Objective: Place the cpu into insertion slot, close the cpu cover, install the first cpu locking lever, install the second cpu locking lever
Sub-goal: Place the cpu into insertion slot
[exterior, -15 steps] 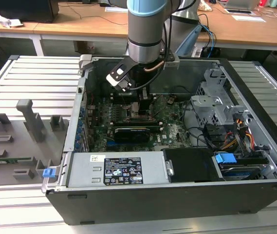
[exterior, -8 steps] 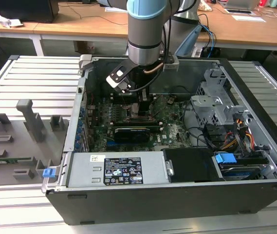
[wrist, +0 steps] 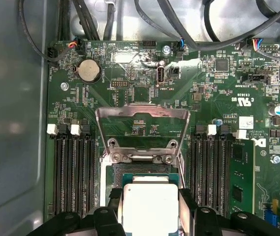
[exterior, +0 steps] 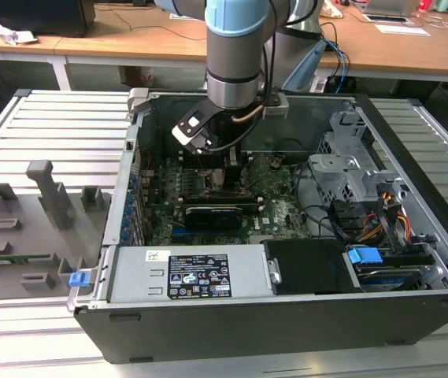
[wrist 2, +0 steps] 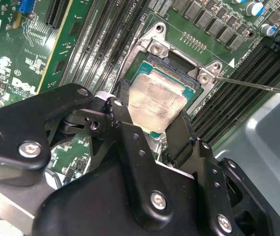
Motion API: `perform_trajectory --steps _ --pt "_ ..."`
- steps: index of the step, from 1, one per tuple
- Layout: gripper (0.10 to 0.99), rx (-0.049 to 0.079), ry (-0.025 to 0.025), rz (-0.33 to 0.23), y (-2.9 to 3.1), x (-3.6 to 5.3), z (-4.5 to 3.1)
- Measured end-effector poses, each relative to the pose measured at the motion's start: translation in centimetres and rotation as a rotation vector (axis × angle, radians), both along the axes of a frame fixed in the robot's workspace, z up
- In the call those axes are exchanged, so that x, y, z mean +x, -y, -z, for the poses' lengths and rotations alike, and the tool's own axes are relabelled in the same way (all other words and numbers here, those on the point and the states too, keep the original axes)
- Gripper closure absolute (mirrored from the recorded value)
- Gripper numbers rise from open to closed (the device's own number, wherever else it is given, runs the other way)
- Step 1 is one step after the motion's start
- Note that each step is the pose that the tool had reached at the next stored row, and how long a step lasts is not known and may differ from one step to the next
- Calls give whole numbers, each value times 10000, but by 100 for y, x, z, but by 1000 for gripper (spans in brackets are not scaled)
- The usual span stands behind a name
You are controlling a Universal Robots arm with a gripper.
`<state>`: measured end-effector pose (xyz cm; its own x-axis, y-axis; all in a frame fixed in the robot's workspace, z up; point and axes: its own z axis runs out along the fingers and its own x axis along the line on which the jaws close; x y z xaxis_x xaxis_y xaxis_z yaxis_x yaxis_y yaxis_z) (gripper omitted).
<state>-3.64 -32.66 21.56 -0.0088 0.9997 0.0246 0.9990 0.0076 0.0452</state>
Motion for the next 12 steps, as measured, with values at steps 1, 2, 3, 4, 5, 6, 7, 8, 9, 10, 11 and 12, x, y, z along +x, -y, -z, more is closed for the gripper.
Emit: perform_trajectory --steps 1,2,3,4,5,6,7,8,9,10,11,12 --pt "545 0 0 1 -2 0 8" --pt "545 0 0 4 -4 0 18" --pt "545 0 0 7 -6 0 25" --pt "545 -1 -1 22 -11 -1 32" --pt "545 -1 -1 31 -14 -1 36" --pt "545 -1 -1 53 -20 0 45" --pt "545 1 0 97 -21 0 52" --pt "545 0 0 153 -22 0 59" --pt "545 0 -1 160 -23 0 64" --pt "545 0 0 161 -24 0 67" --pt "545 1 0 161 -26 0 73" --pt "545 -1 0 163 -30 -1 78"
